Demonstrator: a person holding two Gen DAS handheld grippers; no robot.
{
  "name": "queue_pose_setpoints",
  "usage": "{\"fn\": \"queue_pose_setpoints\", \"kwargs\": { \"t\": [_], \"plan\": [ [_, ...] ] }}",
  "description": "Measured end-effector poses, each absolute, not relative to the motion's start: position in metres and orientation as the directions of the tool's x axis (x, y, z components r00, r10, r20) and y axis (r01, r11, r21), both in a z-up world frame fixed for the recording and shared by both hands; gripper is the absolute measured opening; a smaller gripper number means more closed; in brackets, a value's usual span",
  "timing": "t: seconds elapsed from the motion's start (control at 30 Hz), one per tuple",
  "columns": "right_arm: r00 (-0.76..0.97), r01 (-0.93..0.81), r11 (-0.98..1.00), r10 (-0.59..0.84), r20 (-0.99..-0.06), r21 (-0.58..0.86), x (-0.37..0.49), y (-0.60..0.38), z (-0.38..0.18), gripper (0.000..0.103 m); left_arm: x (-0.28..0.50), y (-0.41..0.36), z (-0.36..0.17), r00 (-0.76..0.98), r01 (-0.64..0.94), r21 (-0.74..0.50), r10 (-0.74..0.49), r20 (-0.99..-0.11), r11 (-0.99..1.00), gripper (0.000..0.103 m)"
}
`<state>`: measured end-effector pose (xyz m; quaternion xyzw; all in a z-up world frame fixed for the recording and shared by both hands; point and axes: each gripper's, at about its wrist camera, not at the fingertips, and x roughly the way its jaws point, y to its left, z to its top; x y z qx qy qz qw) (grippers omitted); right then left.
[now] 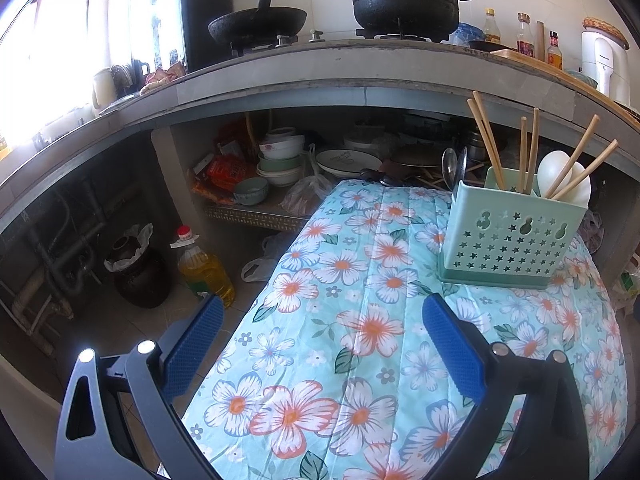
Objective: Organize utensils
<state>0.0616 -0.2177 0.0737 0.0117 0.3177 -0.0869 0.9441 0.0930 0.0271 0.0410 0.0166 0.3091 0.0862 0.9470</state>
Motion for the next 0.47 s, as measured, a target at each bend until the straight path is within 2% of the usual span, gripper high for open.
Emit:
{"fn": "queue_pose_setpoints", "kwargs": {
  "t": [0.47],
  "plan": [
    [0.784, 0.172, 0.985, -0.155, -0.6, -0.03, 0.0611, -0.2177, 0.0737, 0.095, 0.0961, 0.0239, 0.0419, 0.788, -0.149, 0.069, 0.161, -0.594, 0.986, 0.097]
  ]
}}
